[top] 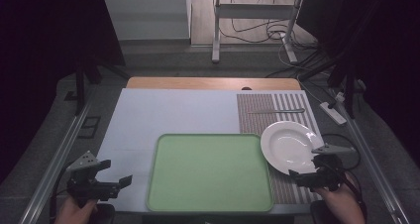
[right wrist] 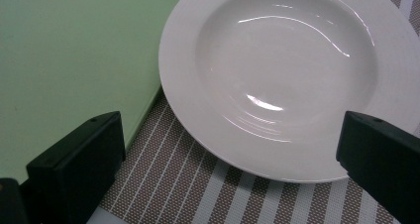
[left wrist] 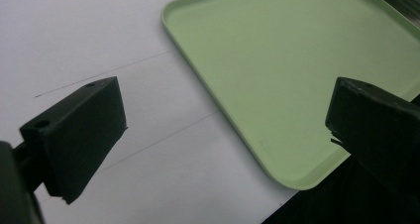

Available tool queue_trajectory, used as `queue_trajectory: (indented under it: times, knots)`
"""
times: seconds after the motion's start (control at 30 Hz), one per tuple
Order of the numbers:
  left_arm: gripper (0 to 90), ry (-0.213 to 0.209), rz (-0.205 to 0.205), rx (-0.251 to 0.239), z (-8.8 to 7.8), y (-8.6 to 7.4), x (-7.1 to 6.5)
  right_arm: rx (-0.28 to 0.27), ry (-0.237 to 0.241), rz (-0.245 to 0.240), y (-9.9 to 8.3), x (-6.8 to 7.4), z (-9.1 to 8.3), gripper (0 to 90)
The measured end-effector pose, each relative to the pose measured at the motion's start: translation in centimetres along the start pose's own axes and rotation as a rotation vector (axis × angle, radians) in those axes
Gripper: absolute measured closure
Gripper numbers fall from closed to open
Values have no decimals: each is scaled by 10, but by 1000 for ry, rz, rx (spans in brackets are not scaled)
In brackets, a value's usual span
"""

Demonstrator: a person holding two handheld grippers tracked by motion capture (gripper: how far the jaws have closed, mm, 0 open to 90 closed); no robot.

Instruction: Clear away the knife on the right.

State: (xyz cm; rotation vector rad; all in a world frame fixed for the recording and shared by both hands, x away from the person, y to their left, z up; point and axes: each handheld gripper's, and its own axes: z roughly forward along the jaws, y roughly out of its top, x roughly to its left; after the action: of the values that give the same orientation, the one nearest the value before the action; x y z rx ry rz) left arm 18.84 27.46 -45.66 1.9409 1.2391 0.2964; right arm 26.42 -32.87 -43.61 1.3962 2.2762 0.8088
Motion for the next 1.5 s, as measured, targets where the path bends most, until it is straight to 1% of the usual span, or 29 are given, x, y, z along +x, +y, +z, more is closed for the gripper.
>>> queue_trajectory:
  times: [0.23, 0.4, 0.47, 0.67, 0.93, 1.23, 1.3, 1.5]
  knots:
    - [20, 5, 5, 2, 0, 0, -1, -6, 9, 1, 1, 0, -1, 0]
    - [19, 7, 8, 2, 0, 0, -1, -17, 27, 24, 2, -1, -1, 0]
    - [19, 7, 8, 2, 0, 0, -1, -19, 31, 24, 3, -1, -1, 0]
    - [20, 8, 8, 3, 0, 0, -1, -25, 36, 4, 6, 1, 1, 0]
    - [19, 7, 9, 4, 0, 0, -1, -39, 47, -5, 10, 2, 3, 0]
    - [19, 7, 8, 5, 0, 0, -1, -54, 54, -25, 14, 4, 9, 0]
    - [19, 6, 7, 6, 0, 0, -1, -56, 51, -28, 16, 3, 12, 0]
    - [19, 6, 3, 8, 1, 0, -1, -59, 69, -36, 21, -2, 18, 0]
